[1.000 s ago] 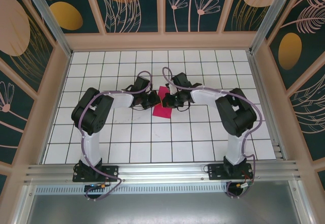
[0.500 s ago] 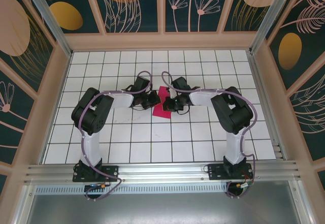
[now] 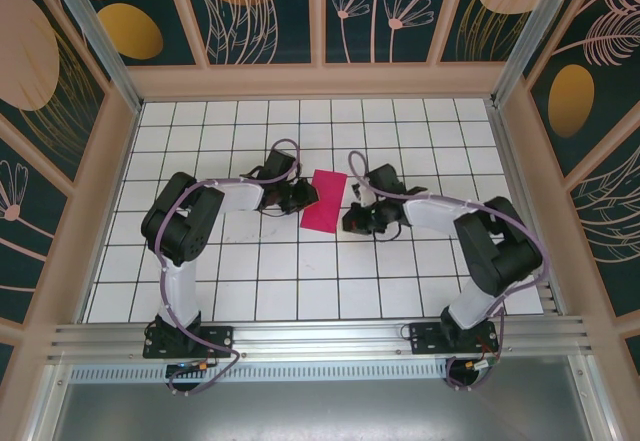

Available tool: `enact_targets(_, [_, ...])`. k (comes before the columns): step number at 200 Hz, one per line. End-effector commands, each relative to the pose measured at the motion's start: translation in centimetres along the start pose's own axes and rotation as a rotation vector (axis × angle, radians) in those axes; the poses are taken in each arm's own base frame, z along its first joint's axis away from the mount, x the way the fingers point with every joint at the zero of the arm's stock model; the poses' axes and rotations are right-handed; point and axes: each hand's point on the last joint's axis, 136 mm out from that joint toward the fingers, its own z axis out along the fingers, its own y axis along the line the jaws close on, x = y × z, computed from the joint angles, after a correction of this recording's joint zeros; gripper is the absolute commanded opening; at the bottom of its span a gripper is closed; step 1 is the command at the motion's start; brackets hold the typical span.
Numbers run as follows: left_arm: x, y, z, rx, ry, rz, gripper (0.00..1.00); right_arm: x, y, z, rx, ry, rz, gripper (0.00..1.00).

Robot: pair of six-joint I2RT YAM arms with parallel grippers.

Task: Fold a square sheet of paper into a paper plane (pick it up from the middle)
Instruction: Fold the triangle a second time at the center of the table.

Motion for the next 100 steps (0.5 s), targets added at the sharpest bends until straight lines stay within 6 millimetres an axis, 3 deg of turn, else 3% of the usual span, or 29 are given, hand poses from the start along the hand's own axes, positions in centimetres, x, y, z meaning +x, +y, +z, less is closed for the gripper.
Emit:
enact_targets(1, [-0.9, -2.4, -1.6, 0.048, -0.021, 0.017, 0.24, -4.4, 2.2, -2.3, -0.084, -0.145, 0.006, 0.12])
enact_targets(16, [-1.4, -4.0, -2.9, 0.097, -0.053, 0.011, 0.33, -5.9, 1.7, -2.4, -0.080, -0.180, 0.032, 0.20])
enact_targets(31, [-1.7, -4.2, -3.9, 0.098, -0.095, -0.013, 0.40, -6.9, 1.1, -2.1, -0.066, -0.194, 0.048, 0.27])
enact_targets(70, [-1.2, -3.0, -5.2, 0.093, -0.153, -0.074, 0.47, -8.1, 0.4, -0.2, -0.052, -0.159, 0.049, 0.34])
enact_targets(77, [-0.5, -1.9, -5.0, 0.077, -0.143, -0.088, 0.47, -8.1, 0.3, 0.2, -0.052, -0.146, 0.047, 0.35])
enact_targets(100, [0.2, -1.5, -4.8, 0.089, -0.128, -0.104, 0.48, -8.0, 0.1, 1.3, -0.068, -0.108, 0.043, 0.36])
